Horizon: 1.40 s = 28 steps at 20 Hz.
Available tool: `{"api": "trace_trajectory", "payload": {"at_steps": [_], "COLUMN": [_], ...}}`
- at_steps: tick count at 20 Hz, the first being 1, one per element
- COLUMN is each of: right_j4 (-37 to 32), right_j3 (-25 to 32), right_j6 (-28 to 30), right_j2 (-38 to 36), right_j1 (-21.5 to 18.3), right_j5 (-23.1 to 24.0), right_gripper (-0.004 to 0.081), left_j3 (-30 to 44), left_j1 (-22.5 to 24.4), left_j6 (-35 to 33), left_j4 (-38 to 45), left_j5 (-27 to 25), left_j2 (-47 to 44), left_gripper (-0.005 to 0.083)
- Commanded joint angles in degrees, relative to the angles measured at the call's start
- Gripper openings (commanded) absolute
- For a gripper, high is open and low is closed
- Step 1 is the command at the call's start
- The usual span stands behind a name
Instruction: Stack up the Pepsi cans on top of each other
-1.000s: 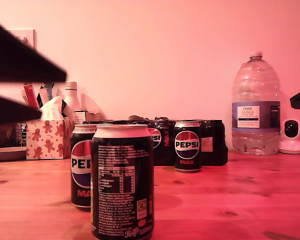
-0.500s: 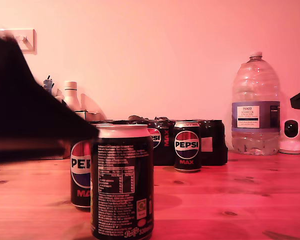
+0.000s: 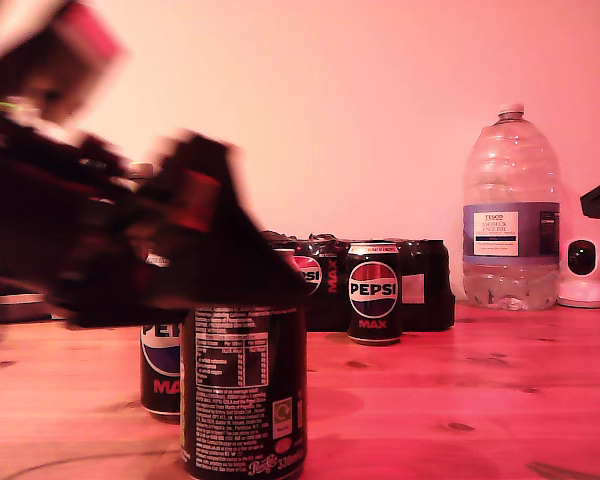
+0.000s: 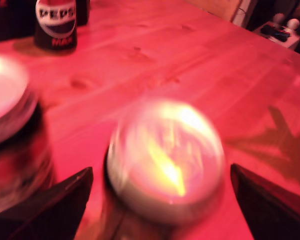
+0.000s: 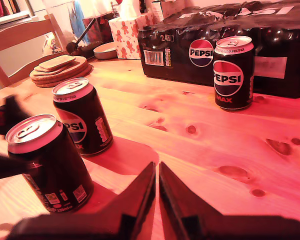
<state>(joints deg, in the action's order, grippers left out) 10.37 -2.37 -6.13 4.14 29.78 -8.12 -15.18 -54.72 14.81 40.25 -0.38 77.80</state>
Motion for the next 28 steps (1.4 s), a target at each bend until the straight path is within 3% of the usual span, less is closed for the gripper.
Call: {"api": "trace_trajectory", "payload": {"at_steps": [1,9,20,22,25,28], "right_j4": [-0.2,-0.2,-0.2,-0.2,-0.2,-0.2], "right_j3": [-0.3,-0.3,-0.3,-0.3,-0.3,-0.3], "right_j6": [0.2,0.2,0.2,0.2,0.2,0.2], "right_j2": [0.6,0.6,0.6,0.6,0.6,0.6], "right_j1": [0.2,0.2,0.2,0.2,0.2,0.2], "right_j5": [0.2,0.2,0.2,0.5,1.2,1.2], "right_gripper": [-0.0013,-0.0013,-0.0013,-0.0013,-0.0013,-0.0013], "left_j3": [-0.7,-3.6,-4.2,-4.3,-4.3,-4.4], "left_j1": [-0.2,-0.2,-0.2,-0.2,-0.2,-0.2], "left_j6": [-0.4,0.2,-1.3,-2.1,-4.4,-5.6], "left_j4": [0.2,1.5,-6.0,-6.4,-6.3,-5.5], "left_j5": [-0.2,-0.1,-0.2,-0.2,0.2,1.4], "left_j2": [3.6,7.1,7.1,7.1,6.9,6.5], "left_gripper": [0.0793,0.0793,0.0777,0.0704,0.0408,0.0378]}}
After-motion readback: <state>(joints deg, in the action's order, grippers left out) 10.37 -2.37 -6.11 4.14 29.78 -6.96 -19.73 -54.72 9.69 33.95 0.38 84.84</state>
